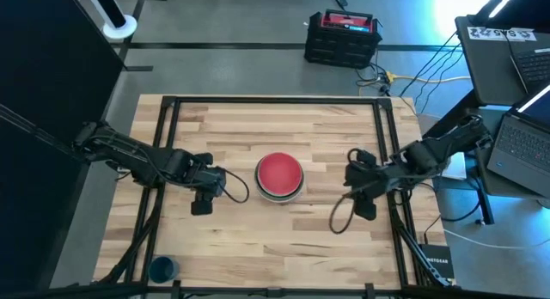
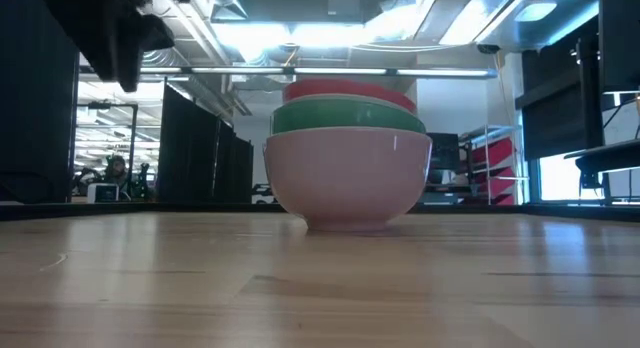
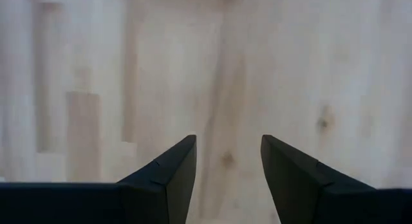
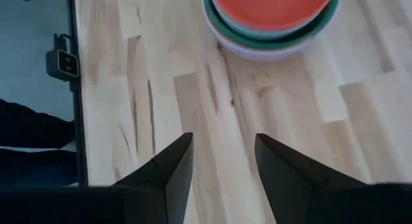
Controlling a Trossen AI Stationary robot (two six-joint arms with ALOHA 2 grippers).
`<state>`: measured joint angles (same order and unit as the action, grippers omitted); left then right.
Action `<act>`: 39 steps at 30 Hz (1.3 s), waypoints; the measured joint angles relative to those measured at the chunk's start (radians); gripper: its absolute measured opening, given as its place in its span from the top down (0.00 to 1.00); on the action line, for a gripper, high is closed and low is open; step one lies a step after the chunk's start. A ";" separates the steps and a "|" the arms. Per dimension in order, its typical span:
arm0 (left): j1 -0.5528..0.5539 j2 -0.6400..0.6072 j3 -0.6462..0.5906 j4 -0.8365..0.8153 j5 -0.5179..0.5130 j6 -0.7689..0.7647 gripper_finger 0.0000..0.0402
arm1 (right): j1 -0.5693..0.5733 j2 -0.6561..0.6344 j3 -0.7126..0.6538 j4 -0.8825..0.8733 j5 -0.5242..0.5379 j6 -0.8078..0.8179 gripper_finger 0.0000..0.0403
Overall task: Nest bowls inside each other
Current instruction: Move the blue cup to the left of the bowls
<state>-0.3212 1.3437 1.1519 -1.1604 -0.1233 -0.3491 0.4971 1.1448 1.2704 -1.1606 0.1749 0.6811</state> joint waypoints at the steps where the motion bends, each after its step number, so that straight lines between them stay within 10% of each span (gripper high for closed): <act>1: -0.013 0.000 0.014 0.000 0.041 0.019 0.61 | 0.006 -0.019 -0.030 0.017 0.000 0.011 0.63; 18: -0.567 0.065 0.208 -0.150 0.255 -0.536 0.61 | 0.020 -0.071 -0.115 0.046 0.086 0.021 0.63; 39: -0.713 0.250 0.086 0.059 0.268 -0.586 0.62 | 0.020 -0.070 -0.114 0.089 0.095 0.040 0.63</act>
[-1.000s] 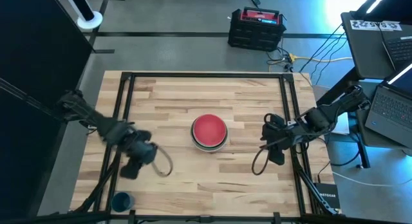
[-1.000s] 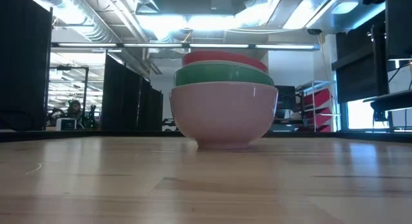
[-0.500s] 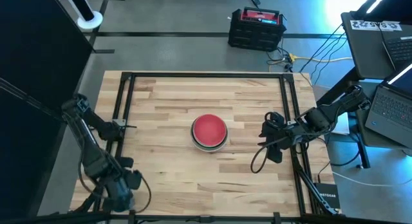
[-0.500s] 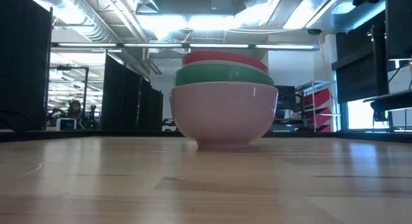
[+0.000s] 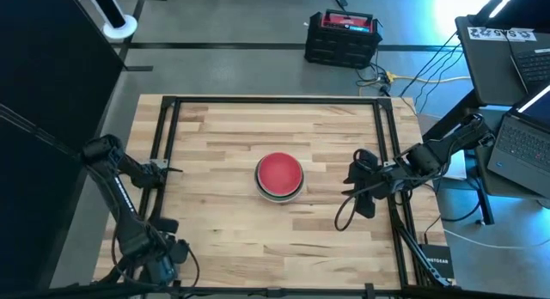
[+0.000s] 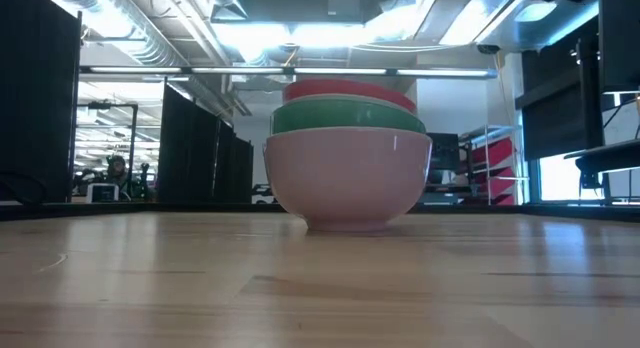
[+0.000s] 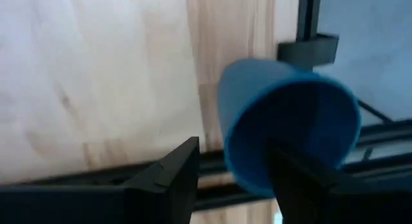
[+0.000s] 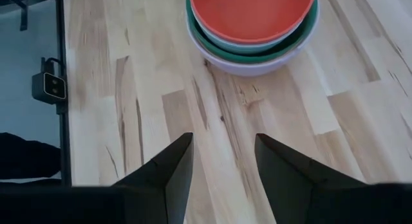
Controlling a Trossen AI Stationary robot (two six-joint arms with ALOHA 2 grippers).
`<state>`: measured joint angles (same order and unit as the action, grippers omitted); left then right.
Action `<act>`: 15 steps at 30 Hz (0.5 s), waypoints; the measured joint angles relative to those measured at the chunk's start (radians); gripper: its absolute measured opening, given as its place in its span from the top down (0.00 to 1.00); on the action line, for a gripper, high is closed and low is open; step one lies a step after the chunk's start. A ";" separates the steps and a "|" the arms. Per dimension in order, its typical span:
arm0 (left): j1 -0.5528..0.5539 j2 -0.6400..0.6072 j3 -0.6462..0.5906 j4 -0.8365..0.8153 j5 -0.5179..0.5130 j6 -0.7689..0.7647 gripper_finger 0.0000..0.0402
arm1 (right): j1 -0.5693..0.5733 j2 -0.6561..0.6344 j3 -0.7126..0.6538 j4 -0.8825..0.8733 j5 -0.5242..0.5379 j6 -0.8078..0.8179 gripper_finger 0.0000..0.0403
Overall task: Nest bowls inside each other
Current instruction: Move the blue cup to the left of the bowls
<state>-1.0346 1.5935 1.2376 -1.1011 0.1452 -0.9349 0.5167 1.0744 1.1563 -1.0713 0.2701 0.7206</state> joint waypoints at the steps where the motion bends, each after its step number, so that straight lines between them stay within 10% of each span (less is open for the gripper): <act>1: 0.000 0.001 -0.014 0.017 0.000 -0.002 0.62 | 0.000 0.000 0.000 0.002 0.000 0.001 0.63; 7: 0.000 0.004 -0.101 0.119 0.003 -0.018 0.63 | 0.000 0.000 0.000 0.015 0.000 0.006 0.63; 15: 0.060 0.005 -0.130 0.145 0.020 0.014 0.99 | 0.000 0.000 0.000 -0.003 0.007 0.013 0.63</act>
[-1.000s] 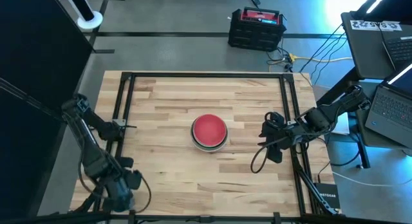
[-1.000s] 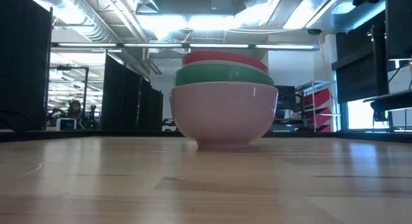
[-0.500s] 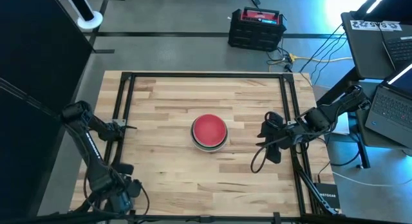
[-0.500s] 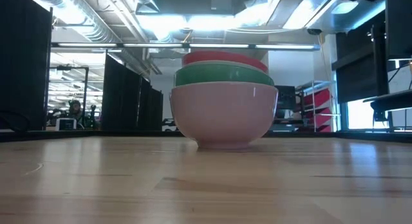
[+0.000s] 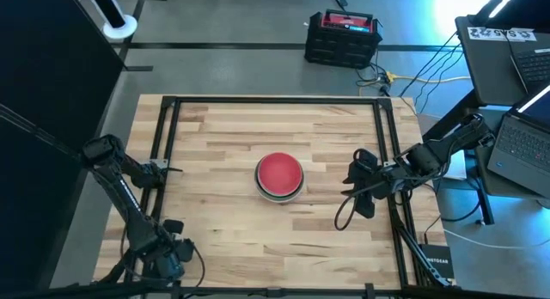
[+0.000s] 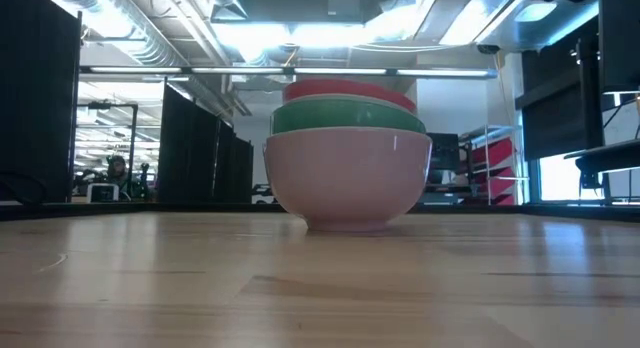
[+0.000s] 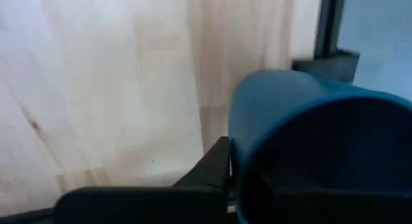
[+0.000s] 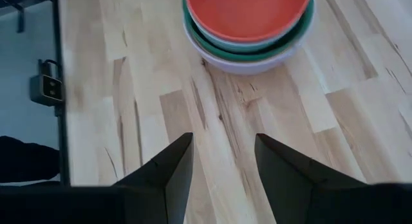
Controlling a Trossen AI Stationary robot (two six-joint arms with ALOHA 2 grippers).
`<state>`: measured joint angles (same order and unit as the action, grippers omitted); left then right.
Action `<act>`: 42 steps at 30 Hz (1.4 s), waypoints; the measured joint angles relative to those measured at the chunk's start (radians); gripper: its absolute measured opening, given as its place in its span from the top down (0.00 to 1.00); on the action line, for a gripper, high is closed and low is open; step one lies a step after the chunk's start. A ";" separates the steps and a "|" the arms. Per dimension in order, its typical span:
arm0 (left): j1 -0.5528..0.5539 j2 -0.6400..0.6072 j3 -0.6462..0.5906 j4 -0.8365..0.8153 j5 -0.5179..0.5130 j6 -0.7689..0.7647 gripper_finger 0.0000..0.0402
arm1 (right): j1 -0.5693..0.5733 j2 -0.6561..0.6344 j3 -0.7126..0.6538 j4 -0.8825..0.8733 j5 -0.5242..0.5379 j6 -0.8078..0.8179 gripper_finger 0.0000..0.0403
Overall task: Nest bowls inside each other
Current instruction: Move the blue cup to the left of the bowls
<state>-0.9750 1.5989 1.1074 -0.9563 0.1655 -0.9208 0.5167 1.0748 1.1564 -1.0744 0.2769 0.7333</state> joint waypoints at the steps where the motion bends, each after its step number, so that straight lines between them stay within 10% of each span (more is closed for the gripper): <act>1: 0.028 -0.004 0.011 -0.005 0.005 0.015 0.99 | 0.000 0.000 0.000 -0.012 0.000 0.006 0.63; 22: 1.067 -0.037 0.152 -0.272 -0.190 0.828 1.00 | 0.125 -0.142 -0.144 -0.043 0.071 0.173 0.63; 42: 1.075 0.116 0.153 -0.111 -0.257 0.963 1.00 | 0.144 -0.157 -0.158 -0.059 0.090 0.206 0.63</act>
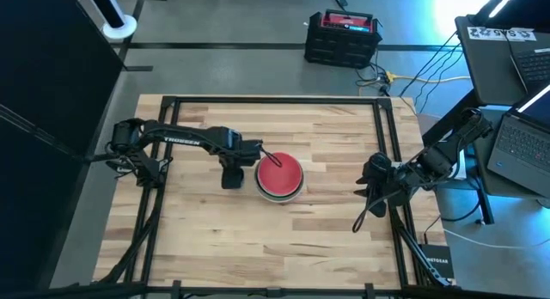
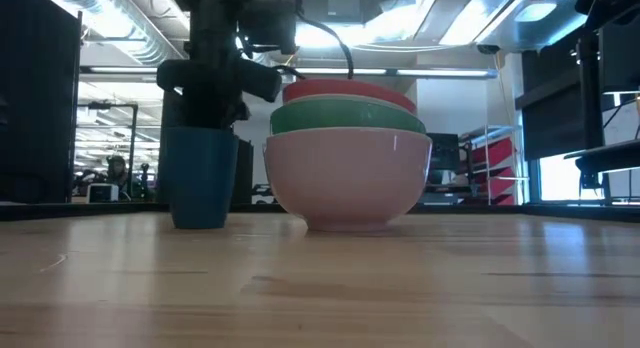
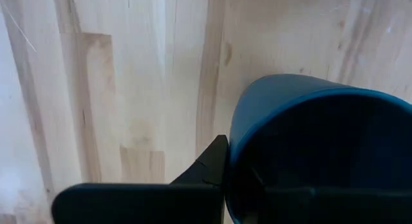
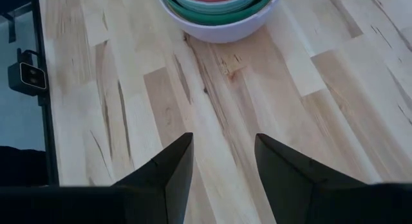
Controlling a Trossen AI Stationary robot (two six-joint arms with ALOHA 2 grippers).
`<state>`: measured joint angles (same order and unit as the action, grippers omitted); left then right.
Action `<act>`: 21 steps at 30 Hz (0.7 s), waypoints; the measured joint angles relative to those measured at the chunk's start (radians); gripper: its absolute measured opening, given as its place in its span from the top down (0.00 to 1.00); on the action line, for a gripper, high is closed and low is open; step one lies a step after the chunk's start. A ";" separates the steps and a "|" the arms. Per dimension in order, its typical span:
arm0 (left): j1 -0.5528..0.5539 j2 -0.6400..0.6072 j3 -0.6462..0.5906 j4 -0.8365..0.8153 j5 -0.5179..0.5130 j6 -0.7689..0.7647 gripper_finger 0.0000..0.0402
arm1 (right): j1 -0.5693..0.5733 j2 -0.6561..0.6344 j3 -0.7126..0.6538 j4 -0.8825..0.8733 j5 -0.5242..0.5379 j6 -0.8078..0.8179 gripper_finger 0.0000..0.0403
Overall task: Nest bowls inside each other
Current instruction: Move the blue cup to the left of the bowls
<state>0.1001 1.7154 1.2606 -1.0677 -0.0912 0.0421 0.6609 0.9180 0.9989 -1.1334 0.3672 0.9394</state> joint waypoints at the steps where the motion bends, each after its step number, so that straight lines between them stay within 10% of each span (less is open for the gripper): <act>1: 0.000 0.000 0.000 0.001 -0.002 0.004 1.00 | 0.000 0.000 0.000 0.000 0.000 0.000 0.63; 21: -0.002 0.003 0.000 0.010 -0.028 0.045 0.98 | 0.000 0.000 0.000 0.001 0.000 0.002 0.63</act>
<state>0.0978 1.7180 1.2606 -1.0573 -0.1192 0.0868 0.6609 0.9180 0.9989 -1.1320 0.3668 0.9417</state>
